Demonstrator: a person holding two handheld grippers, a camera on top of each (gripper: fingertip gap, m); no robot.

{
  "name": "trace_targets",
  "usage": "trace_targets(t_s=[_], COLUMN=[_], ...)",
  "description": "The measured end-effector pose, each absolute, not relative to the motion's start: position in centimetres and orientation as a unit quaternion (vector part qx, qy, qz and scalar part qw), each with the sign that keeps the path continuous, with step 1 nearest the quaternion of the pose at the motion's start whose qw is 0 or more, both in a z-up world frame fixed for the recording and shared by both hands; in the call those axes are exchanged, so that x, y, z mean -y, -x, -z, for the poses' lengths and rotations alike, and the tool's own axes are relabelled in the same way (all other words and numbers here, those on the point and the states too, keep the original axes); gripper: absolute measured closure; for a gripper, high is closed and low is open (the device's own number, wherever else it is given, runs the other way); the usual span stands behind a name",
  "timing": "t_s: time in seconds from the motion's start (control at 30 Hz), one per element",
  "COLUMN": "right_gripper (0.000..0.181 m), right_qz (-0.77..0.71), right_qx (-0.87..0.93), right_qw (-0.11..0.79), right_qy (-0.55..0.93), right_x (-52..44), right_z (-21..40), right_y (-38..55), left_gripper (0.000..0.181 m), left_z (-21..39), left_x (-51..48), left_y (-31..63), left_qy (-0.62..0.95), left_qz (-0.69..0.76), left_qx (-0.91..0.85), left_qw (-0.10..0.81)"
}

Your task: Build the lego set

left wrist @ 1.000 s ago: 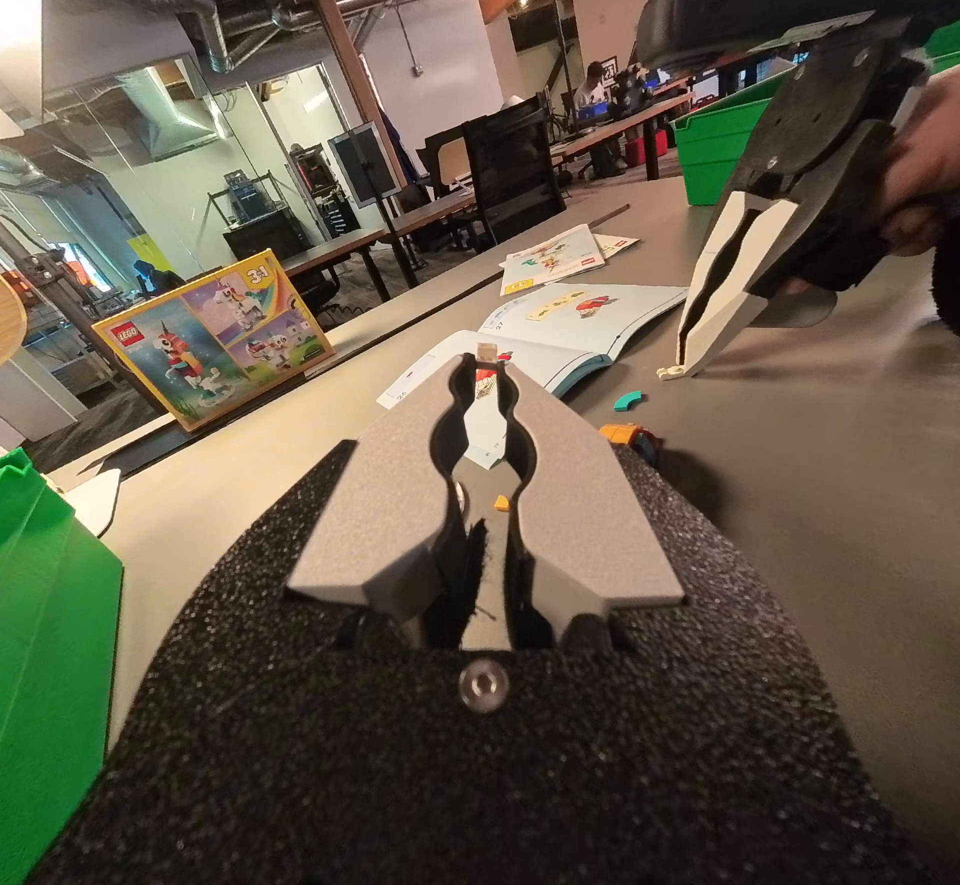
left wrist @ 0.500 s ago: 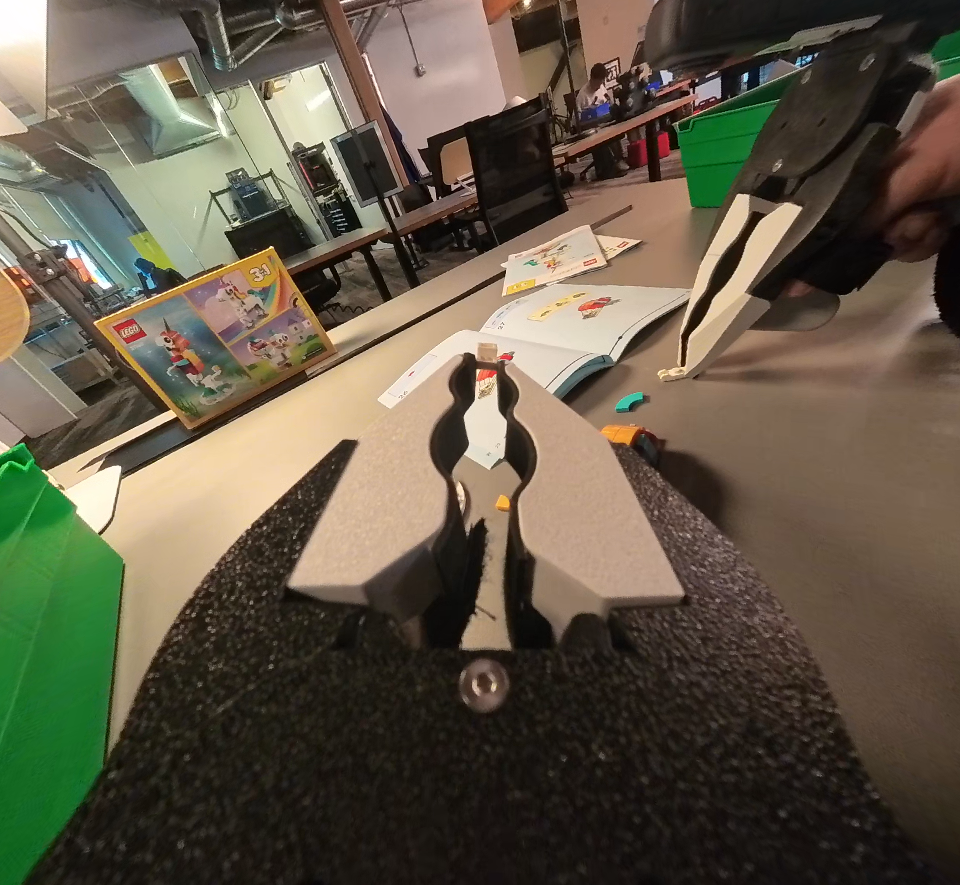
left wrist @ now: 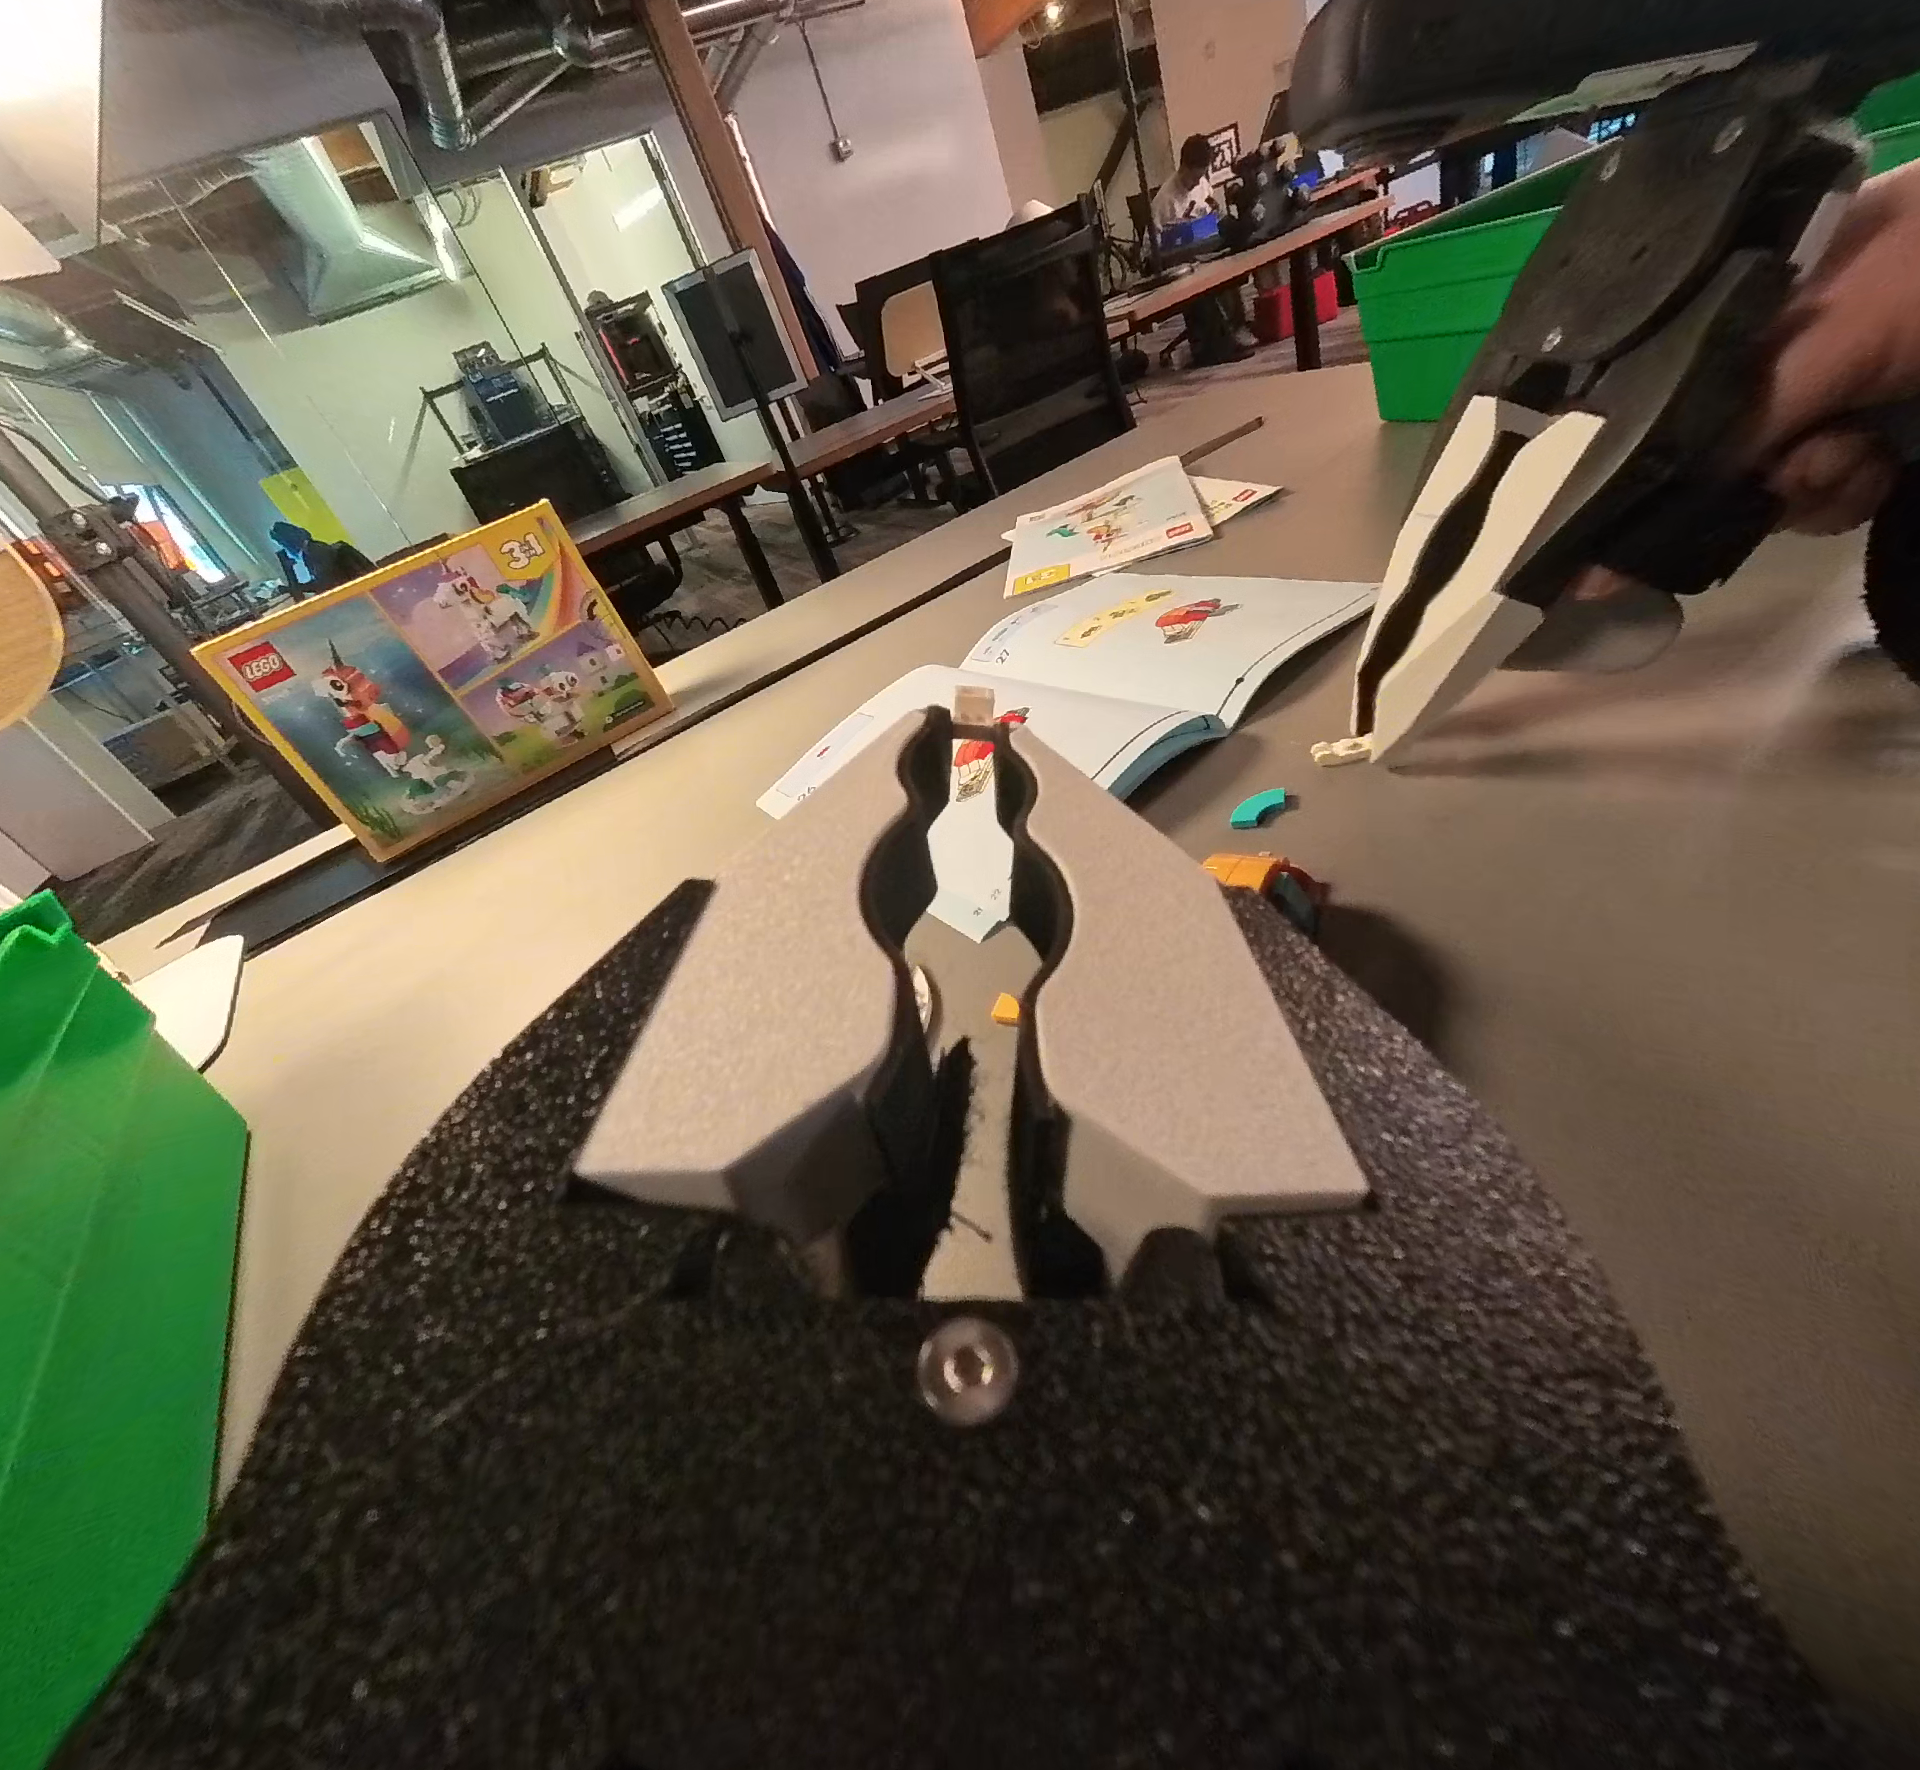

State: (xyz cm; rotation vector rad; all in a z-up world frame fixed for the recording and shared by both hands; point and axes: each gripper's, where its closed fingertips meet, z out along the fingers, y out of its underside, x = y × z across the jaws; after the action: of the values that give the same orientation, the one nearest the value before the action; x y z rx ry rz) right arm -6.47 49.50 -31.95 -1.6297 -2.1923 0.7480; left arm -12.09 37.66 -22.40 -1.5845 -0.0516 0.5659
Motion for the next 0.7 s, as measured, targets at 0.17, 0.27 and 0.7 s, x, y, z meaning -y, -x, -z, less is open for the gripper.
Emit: trace_targets(t_s=[0.17,0.27,0.7], right_gripper=[0.157,0.151,0.153], right_qz=[-0.250,-0.257,-0.332], right_qx=[0.763,0.754,0.675], right_qw=[0.161,0.172,0.361], right_qy=[0.573,0.579,0.551], right_x=[-49.9,-50.2,-53.1], right_z=[31.9,31.5,26.4], right_y=[6.3,6.4,9.1], left_gripper=[0.176,0.176,0.176], left_z=[22.4,22.4,19.8], left_x=[-37.6,-37.6,-36.9], left_y=[12.1,11.9,9.5], left_qy=[0.702,0.703,0.657], left_qz=[-0.249,-0.239,-0.092], left_qx=[0.024,0.022,0.007], left_qw=[0.667,0.670,0.748])
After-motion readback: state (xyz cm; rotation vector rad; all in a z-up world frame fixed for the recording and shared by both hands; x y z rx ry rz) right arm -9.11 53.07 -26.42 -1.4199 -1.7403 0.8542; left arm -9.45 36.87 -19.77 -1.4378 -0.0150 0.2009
